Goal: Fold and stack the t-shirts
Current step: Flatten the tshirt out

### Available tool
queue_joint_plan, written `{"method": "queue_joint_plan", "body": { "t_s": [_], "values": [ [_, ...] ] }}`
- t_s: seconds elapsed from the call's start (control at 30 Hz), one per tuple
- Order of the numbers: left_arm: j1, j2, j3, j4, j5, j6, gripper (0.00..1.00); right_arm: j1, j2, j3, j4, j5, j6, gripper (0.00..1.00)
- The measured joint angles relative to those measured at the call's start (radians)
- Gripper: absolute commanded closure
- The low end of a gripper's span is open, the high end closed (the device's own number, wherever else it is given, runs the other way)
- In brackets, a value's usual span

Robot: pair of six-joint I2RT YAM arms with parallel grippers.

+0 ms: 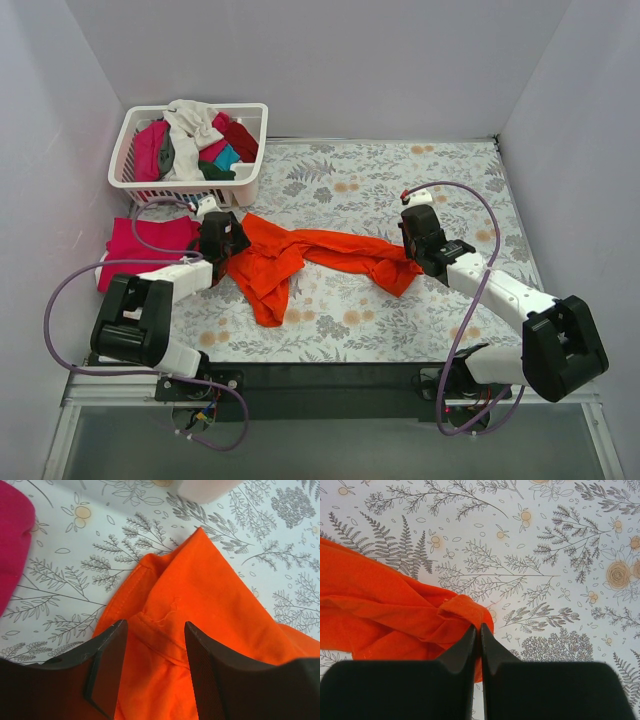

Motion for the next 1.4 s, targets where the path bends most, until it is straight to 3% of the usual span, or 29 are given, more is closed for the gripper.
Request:
{"method": "queue_joint_plan", "body": {
  "t_s": [0.33,0.43,0.63,0.87,1.03,1.4],
  "values": [
    [0.014,0.025,0.005,0.0,-0.011,0.0,0.56,0.0,-0.009,-0.001,0.0,-0.019,-0.003,0.99],
    [0.016,0.048,0.019,0.007,0.007,0.0,0.6,0.0,-0.01,-0.001,0.0,-0.021,-0.003,0.99],
    [0.016,0.064,0.024,0.031,0.061,-0.006,1.0,0.0,-0.062,-0.006,0.001,-0.022,-0.003,0.99],
    [0.018,0.028,0.024,0.023,0.069,-0.011,1.0,-0.002,-0.095,-0.016,0.0,-0.022,-0.004,0.99],
    [0.023,-0.113,0.032,-0.018,0.08,-0.018,1.0,-0.005,-0.156,0.001,-0.012,-0.013,-0.027,0.99],
    [0.052,-0.391,0.282,-0.124,0.165,-0.051,1.0,-0.008,-0.32,0.28,-0.066,0.051,-0.143,0.99]
  ]
}}
